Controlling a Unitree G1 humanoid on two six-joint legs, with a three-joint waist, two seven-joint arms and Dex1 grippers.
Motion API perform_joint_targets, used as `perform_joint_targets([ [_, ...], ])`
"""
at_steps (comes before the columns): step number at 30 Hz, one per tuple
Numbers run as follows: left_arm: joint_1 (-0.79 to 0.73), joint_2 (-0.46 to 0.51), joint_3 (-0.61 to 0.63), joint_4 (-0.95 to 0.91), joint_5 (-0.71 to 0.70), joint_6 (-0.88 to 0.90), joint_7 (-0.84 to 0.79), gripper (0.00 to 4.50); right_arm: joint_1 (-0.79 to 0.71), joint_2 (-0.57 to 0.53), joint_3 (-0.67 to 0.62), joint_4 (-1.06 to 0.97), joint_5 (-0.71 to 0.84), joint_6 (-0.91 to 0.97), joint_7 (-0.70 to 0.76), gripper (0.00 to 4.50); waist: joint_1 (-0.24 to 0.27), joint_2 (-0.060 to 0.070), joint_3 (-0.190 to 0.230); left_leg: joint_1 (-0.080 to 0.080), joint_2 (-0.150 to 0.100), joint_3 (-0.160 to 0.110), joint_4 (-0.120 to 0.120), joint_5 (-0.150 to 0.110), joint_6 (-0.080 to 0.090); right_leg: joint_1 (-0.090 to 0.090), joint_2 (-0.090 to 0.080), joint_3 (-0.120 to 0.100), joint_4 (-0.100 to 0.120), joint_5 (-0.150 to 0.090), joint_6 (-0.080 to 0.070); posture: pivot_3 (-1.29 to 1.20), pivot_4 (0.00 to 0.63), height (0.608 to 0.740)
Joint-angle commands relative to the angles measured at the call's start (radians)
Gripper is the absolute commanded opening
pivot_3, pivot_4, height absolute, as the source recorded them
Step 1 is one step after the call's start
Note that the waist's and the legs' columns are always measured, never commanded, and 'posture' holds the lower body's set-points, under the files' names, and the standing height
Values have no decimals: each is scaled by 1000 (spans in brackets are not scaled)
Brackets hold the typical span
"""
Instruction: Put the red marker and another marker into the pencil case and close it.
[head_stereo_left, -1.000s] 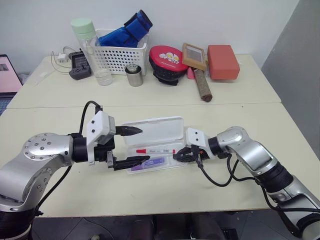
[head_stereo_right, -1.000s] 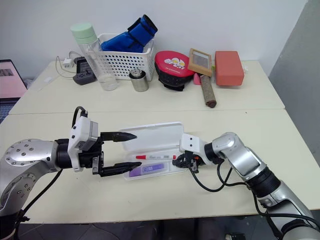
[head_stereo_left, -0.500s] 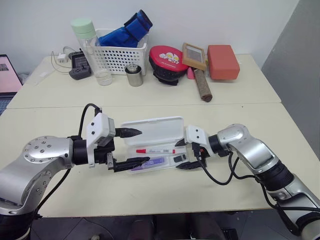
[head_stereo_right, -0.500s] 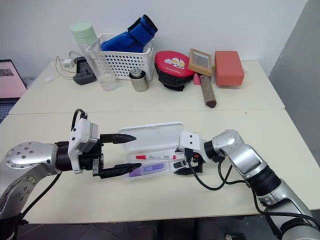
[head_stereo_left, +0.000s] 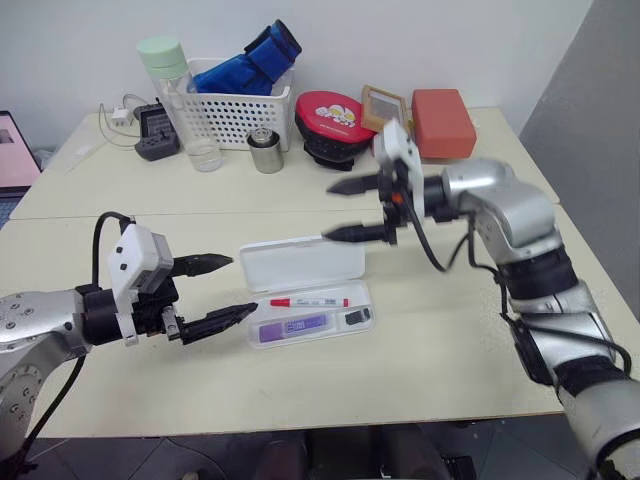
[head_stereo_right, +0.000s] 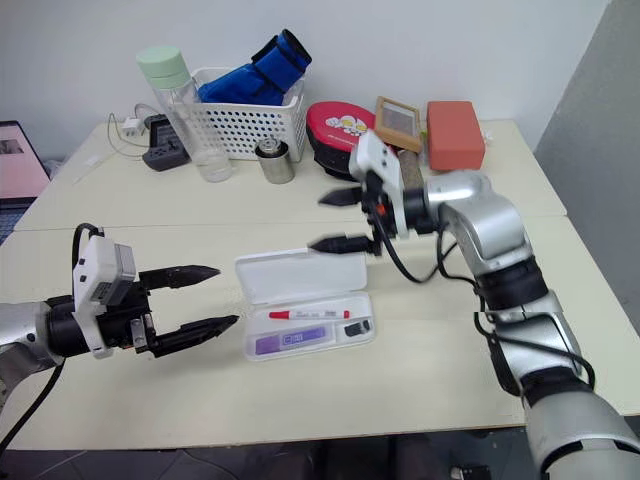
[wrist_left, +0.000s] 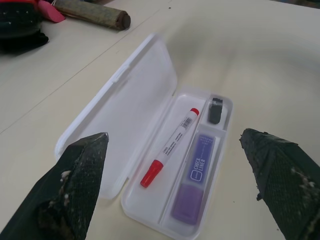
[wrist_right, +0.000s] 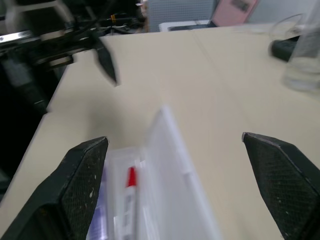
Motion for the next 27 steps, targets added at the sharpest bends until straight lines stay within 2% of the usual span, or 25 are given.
perform_joint_targets([
  [1, 36, 0, 96, -41, -38, 15, 12, 4500, -104, 65, 19, 265, -96, -129, -48, 3731, 1, 0, 0, 0, 0, 0, 0, 0, 0, 0, 0, 0, 0, 0, 0, 0, 150, 740],
  [8, 89, 0, 154, -54, -56, 28, 22, 4500, -212, 148, 55, 586, -226, -300, -30, 2124, 1, 1, 0, -1, -1, 1, 0, 0, 0, -1, 0, 1, 0, 0, 0, 0, 150, 740],
  [11, 97, -3, 174, -55, -65, 30, 33, 4500, -229, 162, 59, 639, -264, -337, -20, 1539, 1, 1, 0, -1, 0, 1, 0, 0, 0, -1, 0, 1, 0, 0, 0, 0, 150, 740],
  [14, 99, -7, 183, -60, -75, 33, 39, 4500, -239, 170, 52, 663, -281, -354, -10, 714, 0, 1, 0, -1, 0, 1, 0, 0, 0, -1, 0, 1, 0, 0, 0, 0, 150, 740],
  [17, 104, -5, 186, -63, -80, 34, 46, 4500, -234, 178, 65, 665, -307, -377, 26, 80, 0, 1, 1, -1, 0, 1, 0, 0, 0, -1, 0, 1, 0, 0, 0, 0, 150, 740],
  [27, 103, 0, 199, -67, -125, 33, 67, 4500, -149, 164, 101, 508, -342, -349, 191, 80, 0, 1, 1, -1, 0, 1, 0, 0, 0, -1, -1, 1, 0, 0, 0, 0, 150, 740],
])
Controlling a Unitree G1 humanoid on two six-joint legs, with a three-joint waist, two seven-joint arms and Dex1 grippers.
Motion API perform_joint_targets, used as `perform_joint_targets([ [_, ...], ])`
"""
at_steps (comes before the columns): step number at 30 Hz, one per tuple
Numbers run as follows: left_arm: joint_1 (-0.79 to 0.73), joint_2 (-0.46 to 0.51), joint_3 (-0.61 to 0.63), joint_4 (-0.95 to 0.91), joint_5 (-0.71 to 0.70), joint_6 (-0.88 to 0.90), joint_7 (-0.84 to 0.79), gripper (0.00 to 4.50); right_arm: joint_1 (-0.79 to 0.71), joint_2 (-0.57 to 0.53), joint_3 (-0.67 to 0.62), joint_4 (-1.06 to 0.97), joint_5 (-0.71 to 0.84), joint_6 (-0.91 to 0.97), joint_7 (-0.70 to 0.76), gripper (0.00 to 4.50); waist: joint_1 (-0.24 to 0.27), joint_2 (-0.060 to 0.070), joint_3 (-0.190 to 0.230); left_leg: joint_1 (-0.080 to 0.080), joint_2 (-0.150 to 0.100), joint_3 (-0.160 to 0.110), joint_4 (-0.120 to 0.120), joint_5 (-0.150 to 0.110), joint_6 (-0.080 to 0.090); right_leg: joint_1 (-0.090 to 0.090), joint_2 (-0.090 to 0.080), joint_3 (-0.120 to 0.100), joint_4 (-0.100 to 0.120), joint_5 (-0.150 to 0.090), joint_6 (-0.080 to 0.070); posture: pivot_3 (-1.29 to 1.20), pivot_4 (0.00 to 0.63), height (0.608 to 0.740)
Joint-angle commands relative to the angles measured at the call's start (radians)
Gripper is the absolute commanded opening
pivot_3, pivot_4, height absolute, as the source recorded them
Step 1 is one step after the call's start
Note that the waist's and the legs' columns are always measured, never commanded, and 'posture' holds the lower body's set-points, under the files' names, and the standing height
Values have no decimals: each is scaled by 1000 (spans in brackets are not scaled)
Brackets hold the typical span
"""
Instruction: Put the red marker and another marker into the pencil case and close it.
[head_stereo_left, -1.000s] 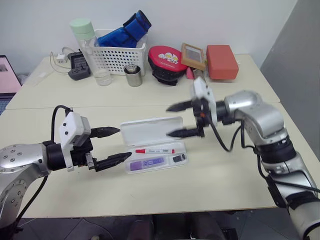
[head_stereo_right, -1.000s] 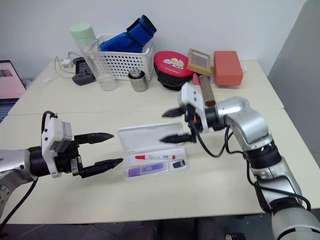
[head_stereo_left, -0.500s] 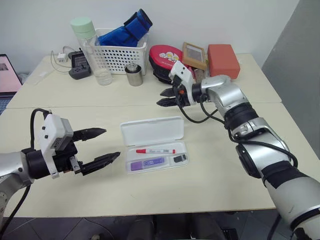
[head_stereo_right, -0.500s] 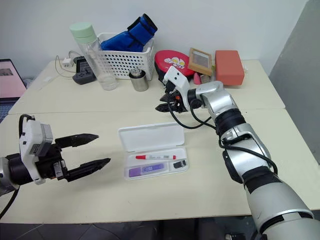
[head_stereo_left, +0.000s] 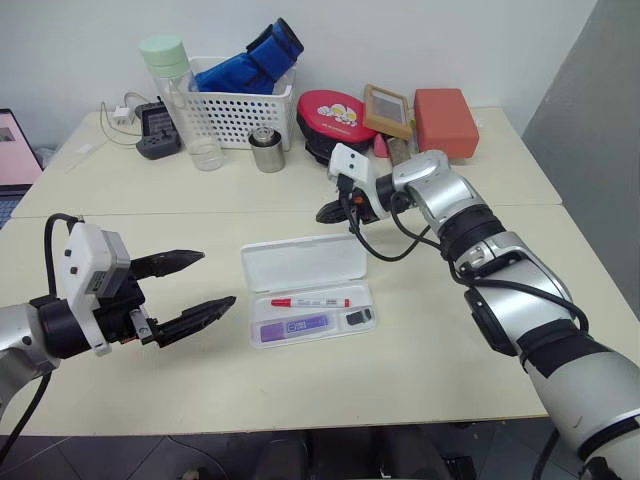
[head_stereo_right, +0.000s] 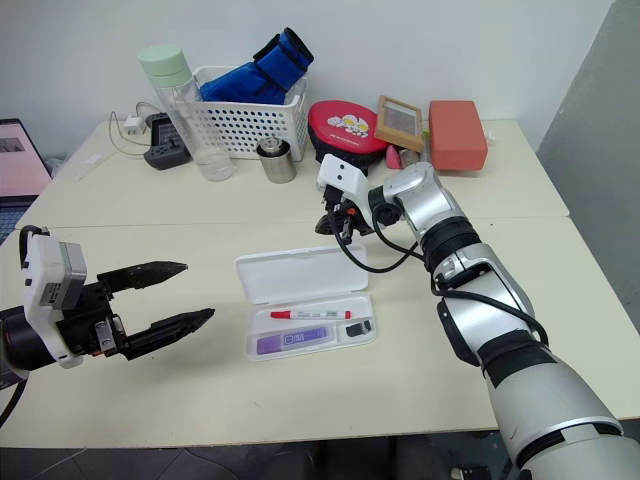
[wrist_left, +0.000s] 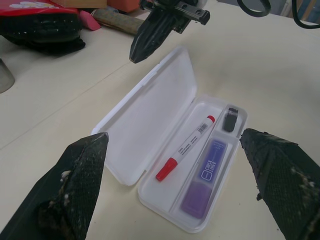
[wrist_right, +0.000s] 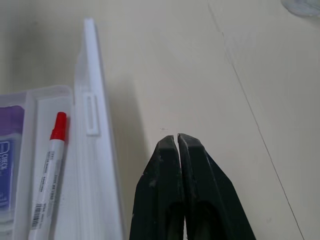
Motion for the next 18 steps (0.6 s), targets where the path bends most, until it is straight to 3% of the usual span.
perform_joint_targets([
  [1, 1, 9, 32, -21, -14, -7, 2, 4500, 23, -11, 6, -89, -2, 17, 46, 80, 0, 0, 0, 0, 0, 0, 0, 0, 0, 0, 0, 0, 0, 0, 0, 0, 150, 740],
  [18, -28, 25, -11, -4, -3, -17, -13, 4500, 285, -103, 52, -610, 37, 233, 136, 80, 2, 0, 0, 0, 0, 0, 0, 0, 0, 0, 0, 0, 0, 0, 0, 0, 150, 740],
])
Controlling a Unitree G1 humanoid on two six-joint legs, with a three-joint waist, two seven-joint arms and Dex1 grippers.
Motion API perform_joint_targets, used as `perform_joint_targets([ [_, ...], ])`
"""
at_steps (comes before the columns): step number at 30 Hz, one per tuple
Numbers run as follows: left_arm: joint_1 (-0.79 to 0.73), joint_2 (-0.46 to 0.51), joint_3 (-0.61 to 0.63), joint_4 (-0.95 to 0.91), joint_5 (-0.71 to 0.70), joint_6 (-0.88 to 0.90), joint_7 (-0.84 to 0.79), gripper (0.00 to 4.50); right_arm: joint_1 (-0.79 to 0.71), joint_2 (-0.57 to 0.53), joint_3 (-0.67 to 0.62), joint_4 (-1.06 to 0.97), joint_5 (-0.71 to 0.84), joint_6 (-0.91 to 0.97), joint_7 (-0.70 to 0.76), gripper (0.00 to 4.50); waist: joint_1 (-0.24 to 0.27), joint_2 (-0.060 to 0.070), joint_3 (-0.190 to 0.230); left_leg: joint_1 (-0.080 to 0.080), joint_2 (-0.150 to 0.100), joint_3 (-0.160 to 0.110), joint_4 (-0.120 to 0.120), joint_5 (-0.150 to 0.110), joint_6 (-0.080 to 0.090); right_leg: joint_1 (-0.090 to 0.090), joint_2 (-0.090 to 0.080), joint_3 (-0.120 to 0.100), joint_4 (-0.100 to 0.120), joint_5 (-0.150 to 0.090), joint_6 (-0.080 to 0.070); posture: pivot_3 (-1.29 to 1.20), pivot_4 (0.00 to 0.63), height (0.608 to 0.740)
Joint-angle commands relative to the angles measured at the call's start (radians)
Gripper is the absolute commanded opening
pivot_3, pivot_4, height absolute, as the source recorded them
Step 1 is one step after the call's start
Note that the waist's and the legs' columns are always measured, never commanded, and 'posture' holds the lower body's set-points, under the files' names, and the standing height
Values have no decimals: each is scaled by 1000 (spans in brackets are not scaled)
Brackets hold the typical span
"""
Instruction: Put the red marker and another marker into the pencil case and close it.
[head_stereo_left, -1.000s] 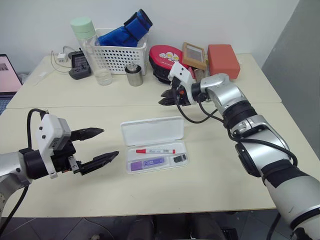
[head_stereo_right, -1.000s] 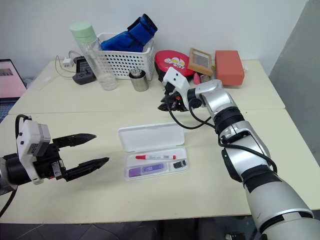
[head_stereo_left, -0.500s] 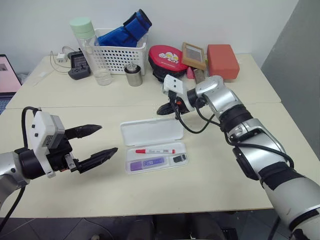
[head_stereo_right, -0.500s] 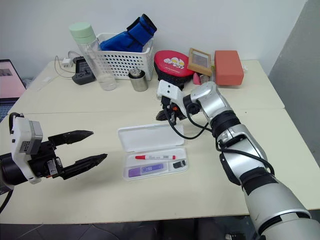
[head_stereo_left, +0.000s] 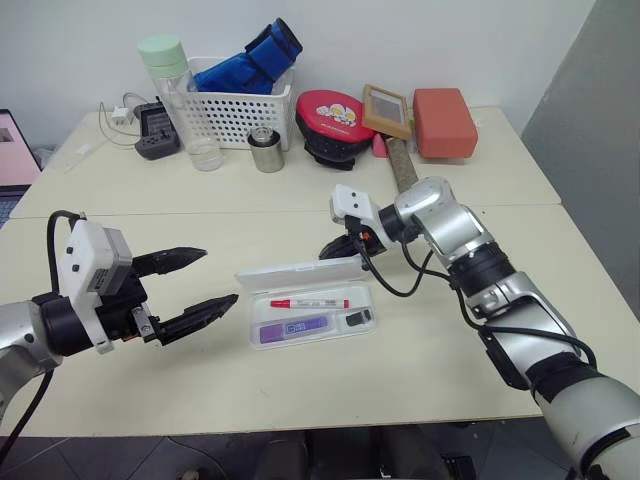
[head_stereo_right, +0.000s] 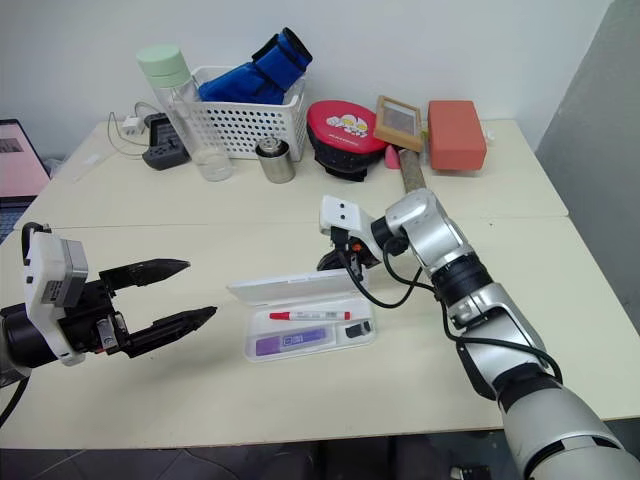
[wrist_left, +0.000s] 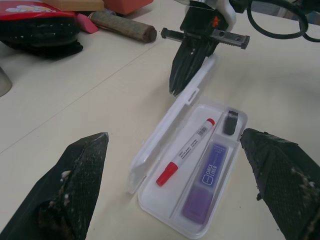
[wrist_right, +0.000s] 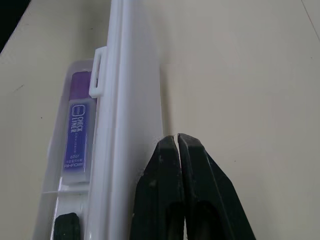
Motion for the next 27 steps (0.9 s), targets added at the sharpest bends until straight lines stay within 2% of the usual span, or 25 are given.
perform_joint_targets([
  [1, -13, 19, 1, -4, -3, -15, -10, 4500, 24, -23, -2, -127, 36, 45, 9, 80, 0, 0, 0, 0, 0, 0, 0, 0, 0, 0, 0, 0, 0, 0, 0, 0, 150, 740],
  [10, -49, 33, -36, 16, 9, -20, -25, 4500, 81, -62, -3, -282, 80, 111, -11, 80, 0, 0, 0, 0, 0, 0, 0, 0, 0, 0, 0, 0, 0, 0, 0, 0, 150, 740],
  [17, -68, 42, -52, 30, 16, -22, -37, 4500, 175, -104, 81, -399, 63, 97, -8, 80, 0, 0, 0, 0, 0, 0, 0, 0, 0, 0, 0, -1, 0, 0, 0, 0, 150, 740],
  [27, -61, 54, -56, 11, -7, -6, -71, 4500, 266, -111, 202, -367, -22, 49, -79, 80, -1, -1, 0, 1, 0, 0, 0, 0, 0, 1, 0, 0, 0, 0, 0, 0, 150, 740],
])
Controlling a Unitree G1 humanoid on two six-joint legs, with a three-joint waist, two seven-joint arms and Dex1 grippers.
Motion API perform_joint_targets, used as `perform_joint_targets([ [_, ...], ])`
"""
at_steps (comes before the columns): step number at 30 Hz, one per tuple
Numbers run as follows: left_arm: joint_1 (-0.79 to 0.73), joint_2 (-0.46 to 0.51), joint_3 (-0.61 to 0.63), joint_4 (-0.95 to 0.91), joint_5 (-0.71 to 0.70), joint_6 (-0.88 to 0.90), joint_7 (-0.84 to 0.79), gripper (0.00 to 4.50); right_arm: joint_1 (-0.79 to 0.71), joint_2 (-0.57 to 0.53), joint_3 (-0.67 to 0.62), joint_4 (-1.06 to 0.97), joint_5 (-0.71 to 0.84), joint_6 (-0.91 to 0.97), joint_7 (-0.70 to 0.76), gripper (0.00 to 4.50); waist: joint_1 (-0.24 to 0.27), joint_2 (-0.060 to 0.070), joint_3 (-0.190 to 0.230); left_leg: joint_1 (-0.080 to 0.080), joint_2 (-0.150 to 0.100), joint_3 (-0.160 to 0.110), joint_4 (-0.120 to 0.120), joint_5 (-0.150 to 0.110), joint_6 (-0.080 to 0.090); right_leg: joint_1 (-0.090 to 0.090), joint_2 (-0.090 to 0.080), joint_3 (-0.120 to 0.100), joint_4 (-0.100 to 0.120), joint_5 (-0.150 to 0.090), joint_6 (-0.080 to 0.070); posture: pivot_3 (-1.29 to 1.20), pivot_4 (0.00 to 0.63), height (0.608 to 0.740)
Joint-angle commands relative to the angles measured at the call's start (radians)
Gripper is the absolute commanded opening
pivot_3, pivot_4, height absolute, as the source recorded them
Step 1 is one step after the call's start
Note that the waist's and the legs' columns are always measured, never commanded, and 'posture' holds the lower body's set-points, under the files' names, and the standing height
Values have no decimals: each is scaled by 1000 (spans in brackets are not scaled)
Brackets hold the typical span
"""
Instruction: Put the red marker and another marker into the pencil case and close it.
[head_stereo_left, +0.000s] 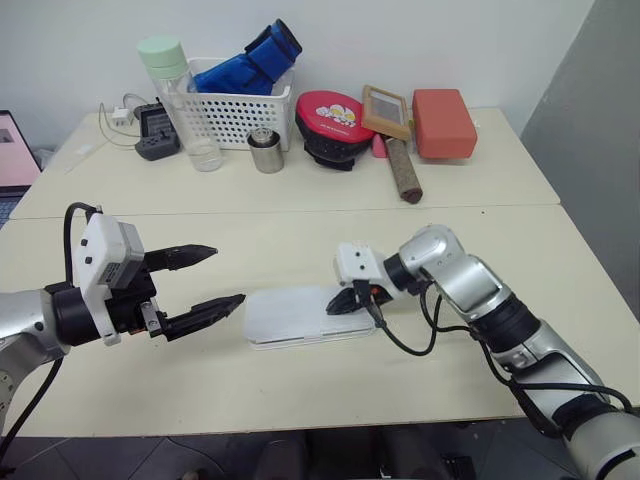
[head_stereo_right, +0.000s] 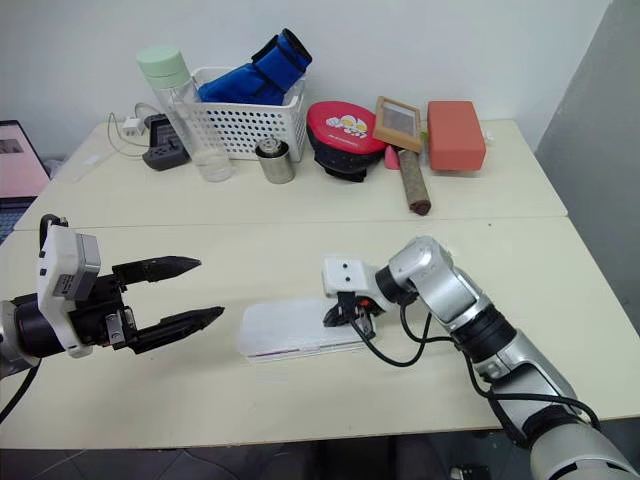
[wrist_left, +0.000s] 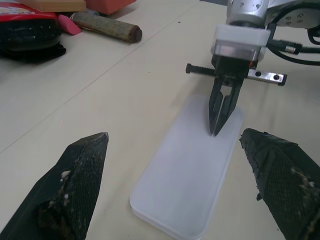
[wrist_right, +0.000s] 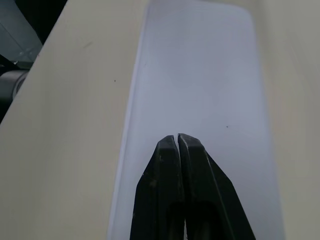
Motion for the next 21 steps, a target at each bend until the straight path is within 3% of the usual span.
perform_joint_targets([
  [1, 2, 20, 8, -24, -25, 2, -21, 4500, 11, -2, 45, 21, -50, -37, -37, 80, 0, 0, 0, 1, 0, 0, 0, 0, 0, 0, 0, 0, 0, 0, 0, 0, 150, 740],
  [14, 7, 41, 4, -19, -39, 17, -54, 4500, 10, 13, 44, 73, -46, -43, -59, 80, -2, -1, -1, 13, 3, 2, -2, 0, 0, 10, 2, 0, 0, 0, -2, 0, 150, 740],
  [17, -50, 16, -18, 8, -41, 31, 21, 4500, 21, 45, -97, -8, 103, 38, -63, 80, -1, -1, -1, 13, 4, 2, -2, 0, 0, 10, 2, 0, 0, 0, -2, 0, 150, 740],
  [21, -166, -53, -65, 76, -7, 40, 183, 4500, 27, 92, -341, -60, 260, 145, -193, 80, 3, 0, 0, 10, 5, 1, -2, 0, 0, 8, 3, 0, 0, 0, -2, 0, 150, 740],
])
